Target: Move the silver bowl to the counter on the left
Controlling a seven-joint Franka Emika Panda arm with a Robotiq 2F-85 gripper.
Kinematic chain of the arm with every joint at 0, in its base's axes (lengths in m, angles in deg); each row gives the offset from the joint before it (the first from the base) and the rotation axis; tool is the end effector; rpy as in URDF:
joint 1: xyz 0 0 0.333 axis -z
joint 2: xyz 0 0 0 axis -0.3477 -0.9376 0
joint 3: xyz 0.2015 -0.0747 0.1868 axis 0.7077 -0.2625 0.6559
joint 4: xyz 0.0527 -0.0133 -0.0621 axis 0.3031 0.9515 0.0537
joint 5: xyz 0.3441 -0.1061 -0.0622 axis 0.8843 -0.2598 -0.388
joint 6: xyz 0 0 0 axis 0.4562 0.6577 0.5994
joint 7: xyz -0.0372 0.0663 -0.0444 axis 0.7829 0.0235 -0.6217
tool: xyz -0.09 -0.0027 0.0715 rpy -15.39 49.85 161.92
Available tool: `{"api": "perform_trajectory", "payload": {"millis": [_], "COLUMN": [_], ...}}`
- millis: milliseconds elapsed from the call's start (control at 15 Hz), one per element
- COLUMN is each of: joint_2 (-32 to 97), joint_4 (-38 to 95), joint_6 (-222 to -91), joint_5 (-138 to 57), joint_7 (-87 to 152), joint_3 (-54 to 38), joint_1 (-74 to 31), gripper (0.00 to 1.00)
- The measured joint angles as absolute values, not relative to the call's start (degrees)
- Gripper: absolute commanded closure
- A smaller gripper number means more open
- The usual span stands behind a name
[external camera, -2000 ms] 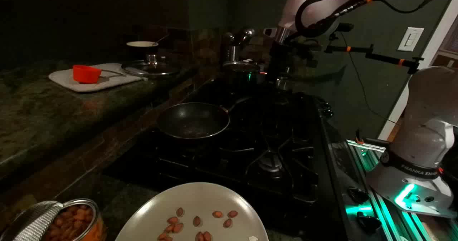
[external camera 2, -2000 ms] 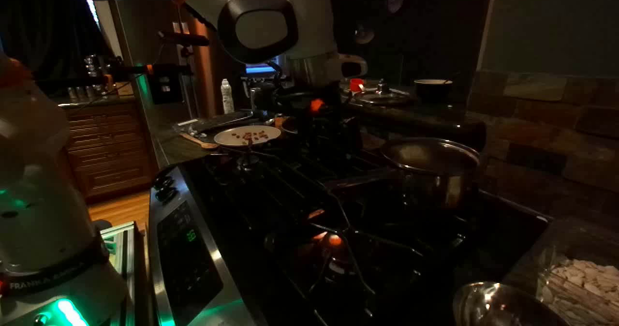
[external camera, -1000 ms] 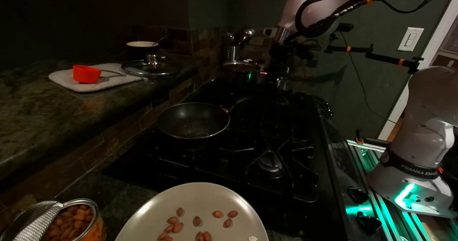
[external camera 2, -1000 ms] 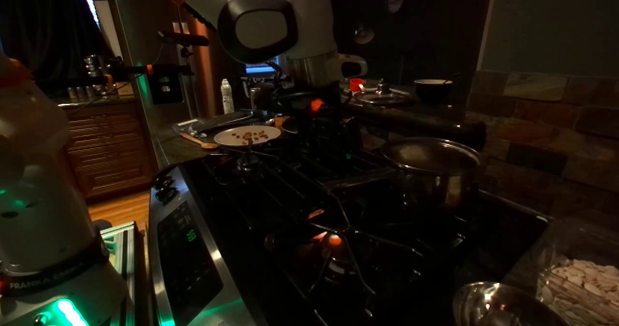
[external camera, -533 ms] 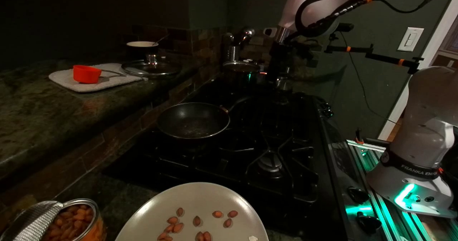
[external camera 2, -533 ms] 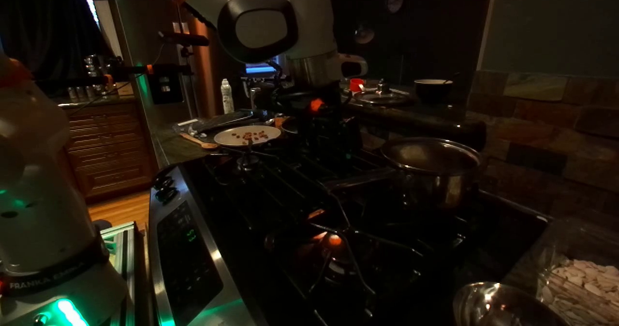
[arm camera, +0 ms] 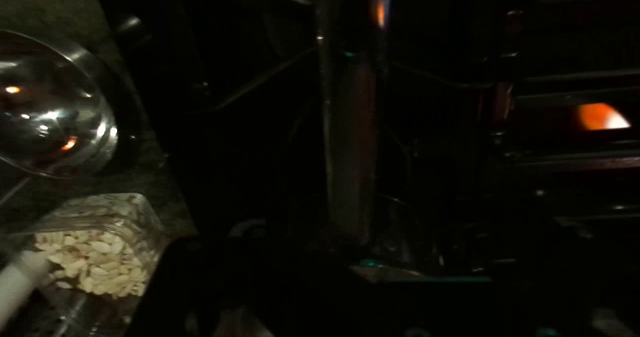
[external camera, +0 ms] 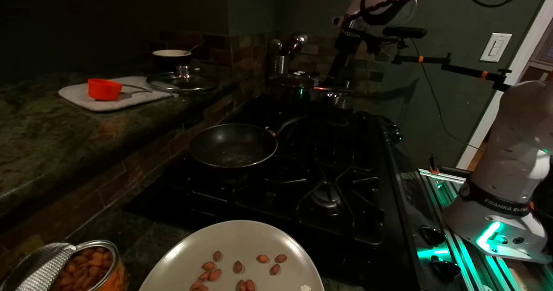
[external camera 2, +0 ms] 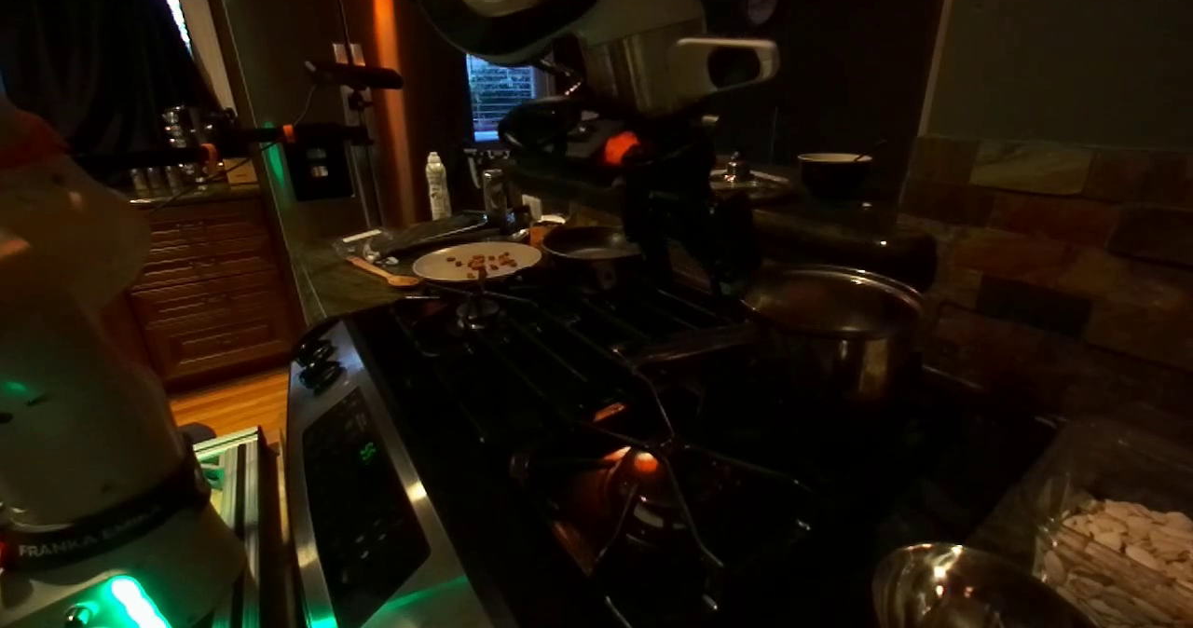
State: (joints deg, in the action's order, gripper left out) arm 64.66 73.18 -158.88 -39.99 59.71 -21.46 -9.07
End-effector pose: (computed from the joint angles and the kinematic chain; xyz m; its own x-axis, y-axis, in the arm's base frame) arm 0.4075 -0.2259 0.4209 0.9653 -0.0678 0.2522 -0.0858 -0.9945 0.0609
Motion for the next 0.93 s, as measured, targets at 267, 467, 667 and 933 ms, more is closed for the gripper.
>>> {"api": "perform_trajectory", "payload": {"millis": [267, 467, 667, 933], "joint_2": [63.3, 61.0, 57.5, 55.5], "joint_4": [70.1, 68.8, 67.9, 66.8], "joint_6": [-158.2, -160.0, -165.0, -165.7], "joint_5": [-40.4, -40.4, -40.4, -40.4], "joint_7": [54.7, 50.2, 46.3, 45.2], "joint_3": [-22.0, -22.3, -22.6, -22.7], "joint_1": [-5.6, -4.1, -3.0, -2.8], "gripper": [0.0, 0.0, 0.0, 0.0]}}
